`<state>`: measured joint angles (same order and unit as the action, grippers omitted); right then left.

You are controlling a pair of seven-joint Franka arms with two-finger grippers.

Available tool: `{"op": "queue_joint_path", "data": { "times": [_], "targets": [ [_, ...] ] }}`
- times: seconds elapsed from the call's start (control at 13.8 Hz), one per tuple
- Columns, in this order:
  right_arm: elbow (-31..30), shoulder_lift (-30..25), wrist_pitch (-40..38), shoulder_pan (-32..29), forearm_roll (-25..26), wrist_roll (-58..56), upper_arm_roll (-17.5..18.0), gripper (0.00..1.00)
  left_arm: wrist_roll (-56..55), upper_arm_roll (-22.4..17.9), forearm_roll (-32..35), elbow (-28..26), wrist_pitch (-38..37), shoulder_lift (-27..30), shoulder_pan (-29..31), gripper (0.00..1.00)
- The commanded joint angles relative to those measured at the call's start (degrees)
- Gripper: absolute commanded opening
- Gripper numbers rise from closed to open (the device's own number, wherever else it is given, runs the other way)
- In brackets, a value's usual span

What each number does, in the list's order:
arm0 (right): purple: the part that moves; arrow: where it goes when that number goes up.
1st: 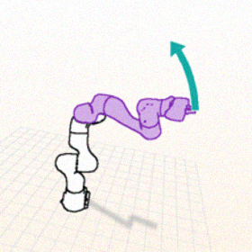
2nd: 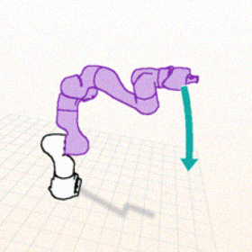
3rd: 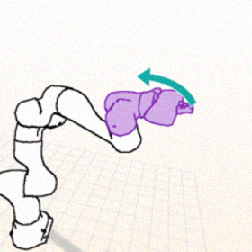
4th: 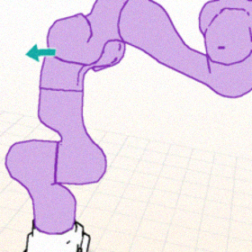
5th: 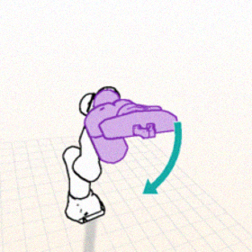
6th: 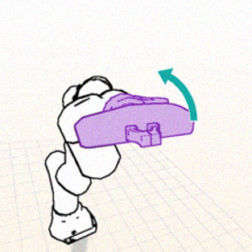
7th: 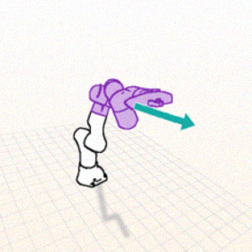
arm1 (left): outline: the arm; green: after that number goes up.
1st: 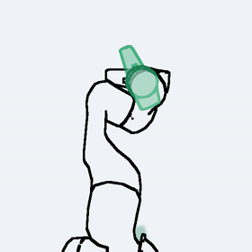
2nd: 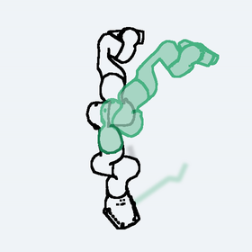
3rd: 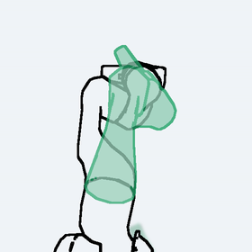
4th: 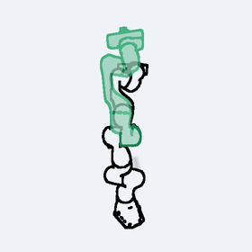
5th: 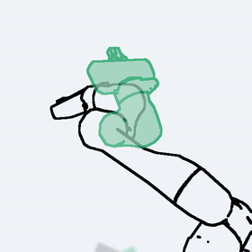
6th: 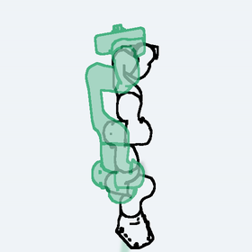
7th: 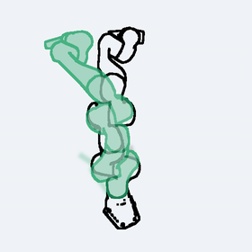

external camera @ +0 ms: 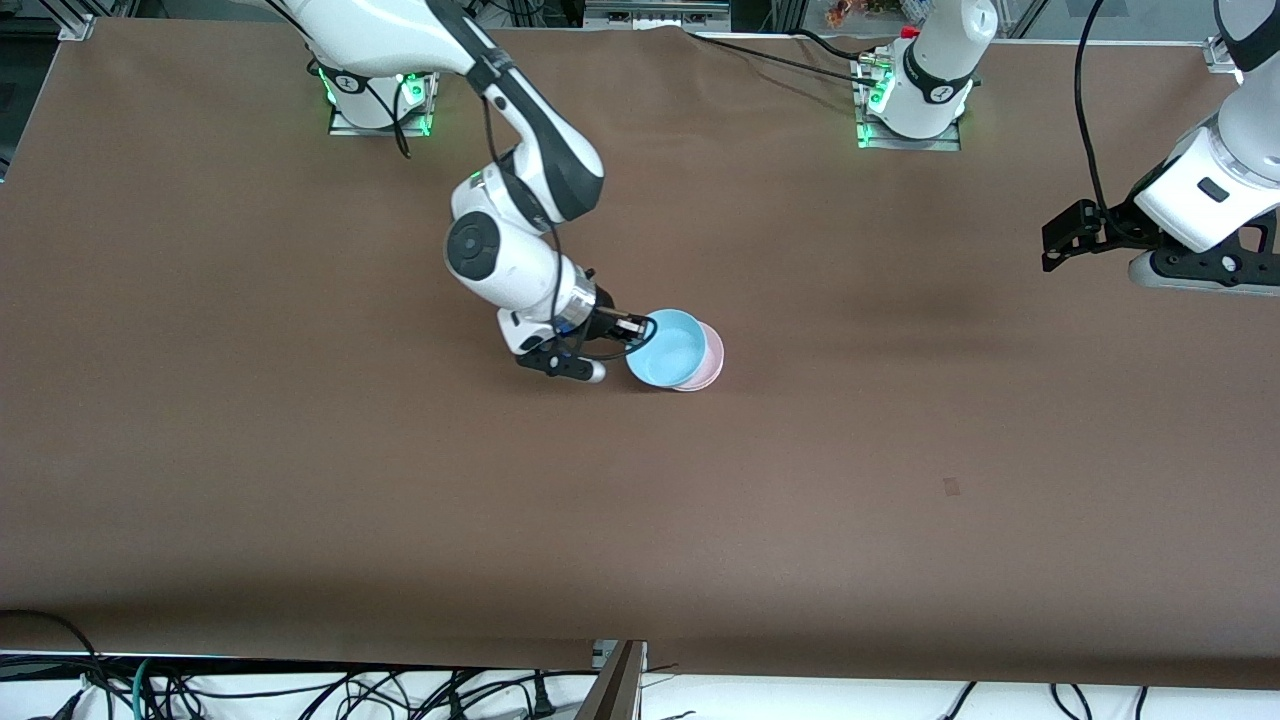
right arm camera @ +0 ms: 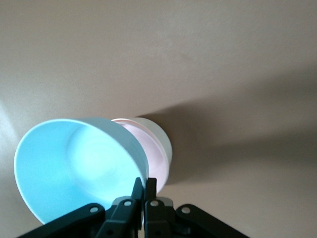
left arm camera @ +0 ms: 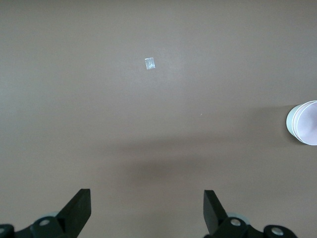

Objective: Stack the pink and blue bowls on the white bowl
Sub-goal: 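Lower the blue bowl into the pink bowl with the right gripper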

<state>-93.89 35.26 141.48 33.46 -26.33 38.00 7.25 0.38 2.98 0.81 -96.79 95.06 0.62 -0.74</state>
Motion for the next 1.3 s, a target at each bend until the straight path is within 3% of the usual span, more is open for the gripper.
{"op": "queue_joint_path", "data": {
  "times": [0.0,0.29,0.8,1.23],
  "targets": [
    [3.71,3.05,0.81,1.86,1.19,3.82,-0.58,0.00,0.06,0.09,0.95,2.40,-1.63,-0.88,-0.40,1.00],
    [5.20,5.08,2.13,2.84,4.97,9.10,-0.58,0.00,-0.12,0.01,0.95,2.92,-2.34,-1.15,-1.11,1.00],
    [5.30,7.37,4.95,3.89,5.32,9.19,-0.58,0.00,-0.21,-0.08,0.95,3.10,-2.51,-1.50,-1.02,1.00],
    [5.21,5.97,3.20,3.89,5.41,9.02,-0.58,0.00,-0.12,-0.08,0.86,3.19,-3.04,-1.59,-0.23,1.00]
  ]
}}
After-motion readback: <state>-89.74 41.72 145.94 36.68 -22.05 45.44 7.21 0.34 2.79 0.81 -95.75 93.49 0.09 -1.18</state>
